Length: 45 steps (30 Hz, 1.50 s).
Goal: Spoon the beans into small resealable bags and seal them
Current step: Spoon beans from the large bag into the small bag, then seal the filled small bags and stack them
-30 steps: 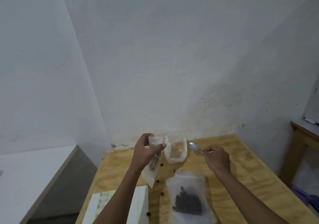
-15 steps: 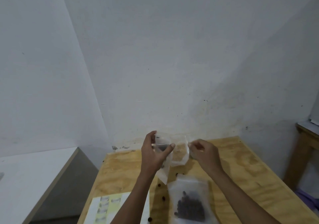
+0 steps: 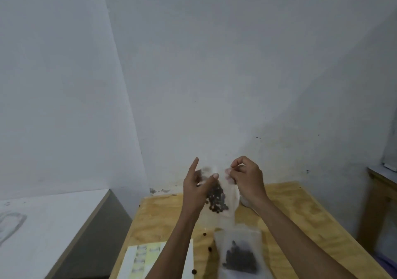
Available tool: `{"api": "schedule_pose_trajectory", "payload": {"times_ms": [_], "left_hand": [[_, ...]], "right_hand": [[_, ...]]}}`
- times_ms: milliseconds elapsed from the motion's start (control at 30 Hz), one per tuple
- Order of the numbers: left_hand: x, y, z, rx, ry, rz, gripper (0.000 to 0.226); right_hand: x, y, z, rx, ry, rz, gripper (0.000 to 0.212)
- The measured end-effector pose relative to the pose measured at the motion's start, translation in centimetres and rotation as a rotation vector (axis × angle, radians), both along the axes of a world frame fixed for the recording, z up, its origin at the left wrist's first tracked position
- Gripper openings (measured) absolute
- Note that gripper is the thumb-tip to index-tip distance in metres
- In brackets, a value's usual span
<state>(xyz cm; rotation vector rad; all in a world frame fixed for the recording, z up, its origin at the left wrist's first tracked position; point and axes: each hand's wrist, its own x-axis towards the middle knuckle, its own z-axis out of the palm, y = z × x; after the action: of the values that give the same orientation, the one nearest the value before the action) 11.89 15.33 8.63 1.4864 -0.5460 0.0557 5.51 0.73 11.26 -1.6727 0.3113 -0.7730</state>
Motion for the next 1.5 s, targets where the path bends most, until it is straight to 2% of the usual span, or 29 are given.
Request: {"api": "schedule_pose_trajectory", "payload": {"times_ms": [133,200,300,433,700,867,1067,1233,1500], "left_hand": [[-0.8,1.2,1.6,-0.096,-0.066,-0.041,0.036],[-1.5,1.2,2.6,-0.146,-0.065,-0.039,0.022],[-2.6,1.0,3.9,-0.153,-0.078,-0.053,0.019],[-3.7,1.1,4.9,-0.131,-0.086,-0.106,0.007],[-4.6,1.4,6.0,-0.224,0.002,-0.063,0.009],[-4.7,2.4,6.4,-0.199,0.024,-0.063,0.010],[-3.5,4.2,6.3,-0.125,0.074,-0.136,0.009],[-2.5,4.9,5.5,-0.053,0.089,-0.222,0.017],[-2.2,6.6,5.1,-0.074,0.123,-0.265,0.026]], "right_hand": [[-1.5,0.1,1.1,-0.022,-0.076,0.006,0.020],[-2.3,0.4,1.8,-0.021,-0.072,0.080,0.021],[-3.3,1.2,2.5,-0.015,-0.074,0.172,0.018],[-4.3,1.8,3.5,-0.022,-0.127,0.179,0.010],[-5.0,2.8,4.7,0.031,-0.165,0.172,0.008],[-5.0,2.8,4.8,0.079,-0.118,0.172,0.009],[-5.2,2.4,4.7,0.188,-0.049,0.326,0.019],[-5.0,1.8,4.4,0.204,0.004,0.382,0.022],[-4.4,3.1,2.3,0.160,0.026,0.443,0.034]]}}
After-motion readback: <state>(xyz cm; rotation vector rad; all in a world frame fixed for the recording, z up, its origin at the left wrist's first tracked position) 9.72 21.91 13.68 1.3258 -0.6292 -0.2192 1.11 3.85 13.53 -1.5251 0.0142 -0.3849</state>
